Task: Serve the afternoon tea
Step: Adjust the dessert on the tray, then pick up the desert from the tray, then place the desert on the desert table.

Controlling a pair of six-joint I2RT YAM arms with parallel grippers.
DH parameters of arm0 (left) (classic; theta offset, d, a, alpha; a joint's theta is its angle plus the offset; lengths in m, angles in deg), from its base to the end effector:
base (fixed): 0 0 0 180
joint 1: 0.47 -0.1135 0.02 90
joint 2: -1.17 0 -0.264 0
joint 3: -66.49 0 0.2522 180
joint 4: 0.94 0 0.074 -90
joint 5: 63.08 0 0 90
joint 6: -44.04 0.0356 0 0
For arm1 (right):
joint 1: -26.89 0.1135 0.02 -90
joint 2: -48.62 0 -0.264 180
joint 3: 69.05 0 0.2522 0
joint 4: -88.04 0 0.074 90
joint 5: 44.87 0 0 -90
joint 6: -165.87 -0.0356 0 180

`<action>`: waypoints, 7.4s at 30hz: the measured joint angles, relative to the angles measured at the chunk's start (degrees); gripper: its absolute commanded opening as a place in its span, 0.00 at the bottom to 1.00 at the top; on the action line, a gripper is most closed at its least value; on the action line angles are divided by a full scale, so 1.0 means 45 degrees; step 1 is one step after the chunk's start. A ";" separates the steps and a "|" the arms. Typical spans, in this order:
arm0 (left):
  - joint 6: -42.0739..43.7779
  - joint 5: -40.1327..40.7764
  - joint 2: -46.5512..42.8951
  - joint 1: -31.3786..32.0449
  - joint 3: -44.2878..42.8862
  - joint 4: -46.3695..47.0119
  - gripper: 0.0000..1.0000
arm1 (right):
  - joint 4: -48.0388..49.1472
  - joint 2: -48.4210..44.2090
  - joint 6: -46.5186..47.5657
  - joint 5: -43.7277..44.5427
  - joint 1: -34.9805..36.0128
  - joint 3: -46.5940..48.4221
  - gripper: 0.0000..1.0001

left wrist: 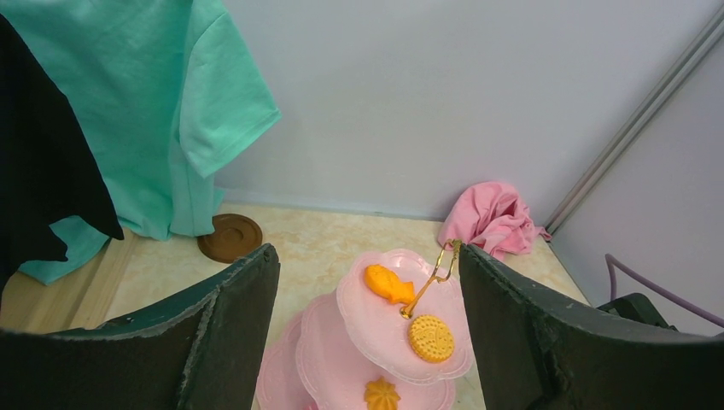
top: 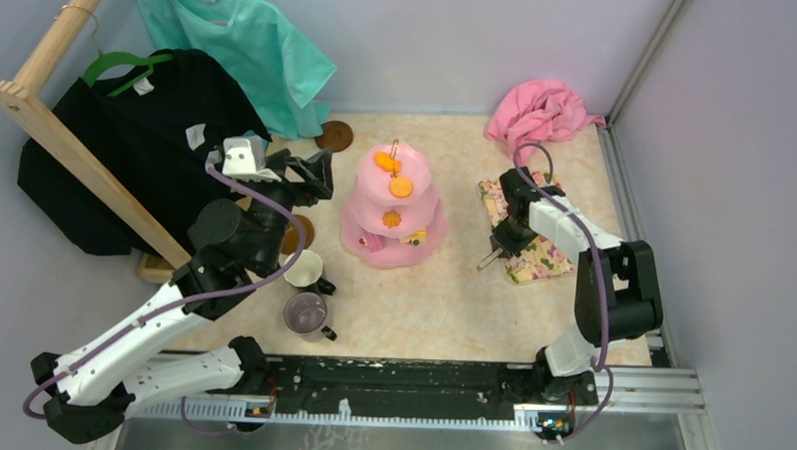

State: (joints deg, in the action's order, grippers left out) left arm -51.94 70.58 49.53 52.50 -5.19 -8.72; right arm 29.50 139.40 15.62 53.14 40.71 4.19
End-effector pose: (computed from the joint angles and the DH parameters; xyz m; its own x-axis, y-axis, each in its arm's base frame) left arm 0.1234 -0.1227 0.4374 0.1420 -0.3134 -0.9389 0.1928 0.9391 -0.2843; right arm 0.2831 0.0645 0.1954 -0.6448 0.7267 -0.2368 0.7171 0.6824 0.1417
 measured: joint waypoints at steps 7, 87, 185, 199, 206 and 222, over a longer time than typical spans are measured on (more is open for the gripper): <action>-0.0097 -0.0005 -0.0024 0.0000 0.0000 0.0000 0.82 | -0.0398 -0.0180 0.0539 -0.0044 0.0000 0.0063 0.07; -0.1719 -0.0257 0.0787 -0.1122 0.1428 0.1345 0.82 | -0.3575 0.1350 0.6377 -0.1273 -0.1758 0.1627 0.38; -0.2798 -0.1049 0.0083 -0.2142 0.0087 -0.2001 0.80 | -0.6101 0.3303 0.6586 -0.0913 0.5178 1.0146 0.00; -0.3065 -0.1049 0.0097 -0.2142 0.0083 -0.2006 0.79 | -0.5576 0.3813 0.6591 -0.1481 0.5255 1.0137 0.00; -0.3089 -0.1049 0.0214 -0.2142 0.0083 -0.2011 0.79 | -0.5474 0.3920 0.6596 -0.1593 0.5251 1.0137 0.03; -0.3147 -0.1073 0.0452 -0.2142 0.0083 -0.2006 0.77 | -0.5187 0.3925 0.6606 -0.1758 0.5251 1.0001 0.19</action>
State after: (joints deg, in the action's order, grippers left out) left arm -66.10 65.75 51.56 42.86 -4.81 -17.75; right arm 6.16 157.06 45.35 45.22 64.34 49.20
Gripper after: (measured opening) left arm 0.776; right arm 0.312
